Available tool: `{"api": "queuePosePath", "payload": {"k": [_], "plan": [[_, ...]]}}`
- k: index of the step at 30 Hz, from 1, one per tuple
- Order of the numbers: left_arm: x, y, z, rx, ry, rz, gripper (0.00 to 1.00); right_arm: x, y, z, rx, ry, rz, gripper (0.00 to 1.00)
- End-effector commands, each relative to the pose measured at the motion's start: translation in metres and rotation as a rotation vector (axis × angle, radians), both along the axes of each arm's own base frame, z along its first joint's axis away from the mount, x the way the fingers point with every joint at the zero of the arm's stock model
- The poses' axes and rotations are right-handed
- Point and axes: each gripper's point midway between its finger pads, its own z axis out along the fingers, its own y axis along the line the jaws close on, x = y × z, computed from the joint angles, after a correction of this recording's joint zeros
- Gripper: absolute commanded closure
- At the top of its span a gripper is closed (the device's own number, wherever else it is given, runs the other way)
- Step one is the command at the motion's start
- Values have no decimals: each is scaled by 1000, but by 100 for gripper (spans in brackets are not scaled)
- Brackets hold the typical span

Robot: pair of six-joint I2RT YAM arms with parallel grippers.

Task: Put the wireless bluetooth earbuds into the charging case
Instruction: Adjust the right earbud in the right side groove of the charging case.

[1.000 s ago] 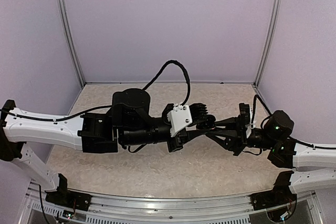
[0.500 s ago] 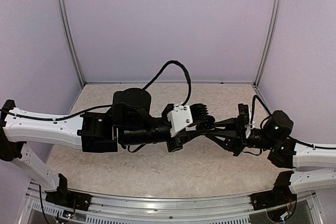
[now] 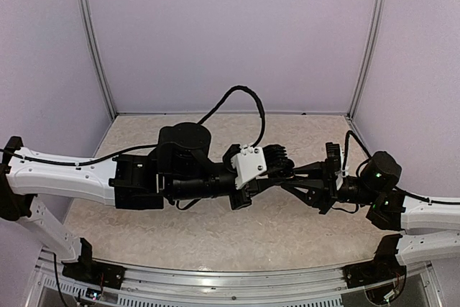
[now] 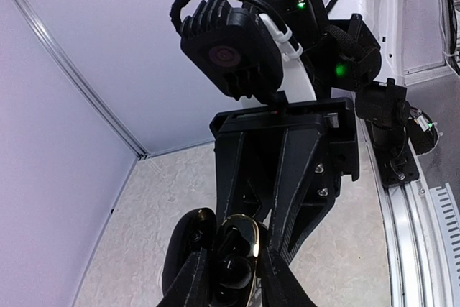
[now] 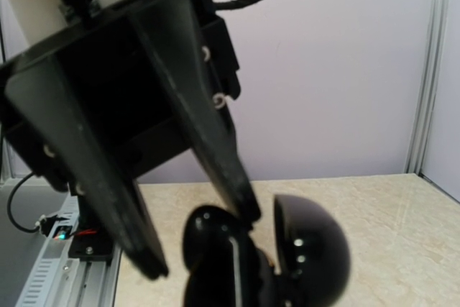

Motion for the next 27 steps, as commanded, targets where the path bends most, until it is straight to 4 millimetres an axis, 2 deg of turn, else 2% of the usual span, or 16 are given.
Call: {"api": "queuePosePath", "payload": {"k": [1, 10, 17, 25, 27], "plan": [[2, -4, 13, -20, -17, 8, 75, -3, 1, 18, 33, -37, 8, 100], [4, -4, 11, -1, -22, 14, 83, -4, 1, 19, 30, -39, 13, 100], [3, -7, 7, 21, -19, 3, 85, -4, 2, 19, 22, -48, 9, 100], [2, -6, 11, 52, -27, -3, 87, 1, 4, 11, -30, -49, -14, 100], [1, -4, 4, 90, -25, -8, 87, 1, 4, 10, -39, -49, -13, 100]]}}
